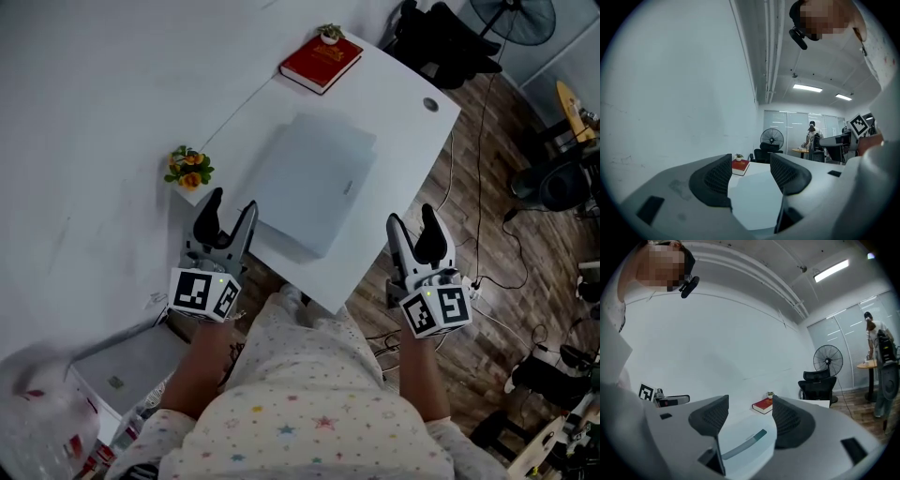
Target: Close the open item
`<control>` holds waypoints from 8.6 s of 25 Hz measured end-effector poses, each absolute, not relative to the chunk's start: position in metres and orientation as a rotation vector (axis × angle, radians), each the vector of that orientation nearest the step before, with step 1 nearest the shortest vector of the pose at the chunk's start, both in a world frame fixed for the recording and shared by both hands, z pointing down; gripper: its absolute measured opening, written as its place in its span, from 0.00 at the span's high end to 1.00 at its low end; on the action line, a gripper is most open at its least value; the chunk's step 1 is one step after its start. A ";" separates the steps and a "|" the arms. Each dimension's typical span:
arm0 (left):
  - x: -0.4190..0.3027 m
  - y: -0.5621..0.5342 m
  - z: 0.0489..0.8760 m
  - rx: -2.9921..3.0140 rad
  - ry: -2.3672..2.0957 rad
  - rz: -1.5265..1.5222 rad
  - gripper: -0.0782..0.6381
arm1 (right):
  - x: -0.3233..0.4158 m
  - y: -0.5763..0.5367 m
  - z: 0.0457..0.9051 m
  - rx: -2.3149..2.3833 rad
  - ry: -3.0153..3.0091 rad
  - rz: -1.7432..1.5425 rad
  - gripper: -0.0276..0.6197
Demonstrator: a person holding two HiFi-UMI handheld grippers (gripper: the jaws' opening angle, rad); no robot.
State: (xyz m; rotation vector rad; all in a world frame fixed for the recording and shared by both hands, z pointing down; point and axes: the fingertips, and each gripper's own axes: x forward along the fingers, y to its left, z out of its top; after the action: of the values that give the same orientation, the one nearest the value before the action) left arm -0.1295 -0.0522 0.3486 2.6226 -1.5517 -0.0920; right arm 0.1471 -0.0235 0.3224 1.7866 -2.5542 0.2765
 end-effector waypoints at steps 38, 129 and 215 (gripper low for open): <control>-0.106 -0.138 0.393 2.508 -1.585 0.018 0.56 | 0.160 -0.130 0.380 1.642 -2.586 0.642 0.55; -0.095 -0.147 0.572 2.340 -1.200 0.645 0.55 | 0.142 -0.164 0.549 1.469 -2.149 1.014 0.79; -0.084 -0.122 0.434 2.548 -1.314 0.321 0.56 | 0.133 -0.137 0.578 1.264 -1.972 0.746 0.57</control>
State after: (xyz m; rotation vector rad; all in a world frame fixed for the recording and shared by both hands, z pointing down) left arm -0.0842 -0.1217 0.4337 2.5484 -1.3141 0.3214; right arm 0.1330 -0.1374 0.5779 1.2644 -1.9722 0.7465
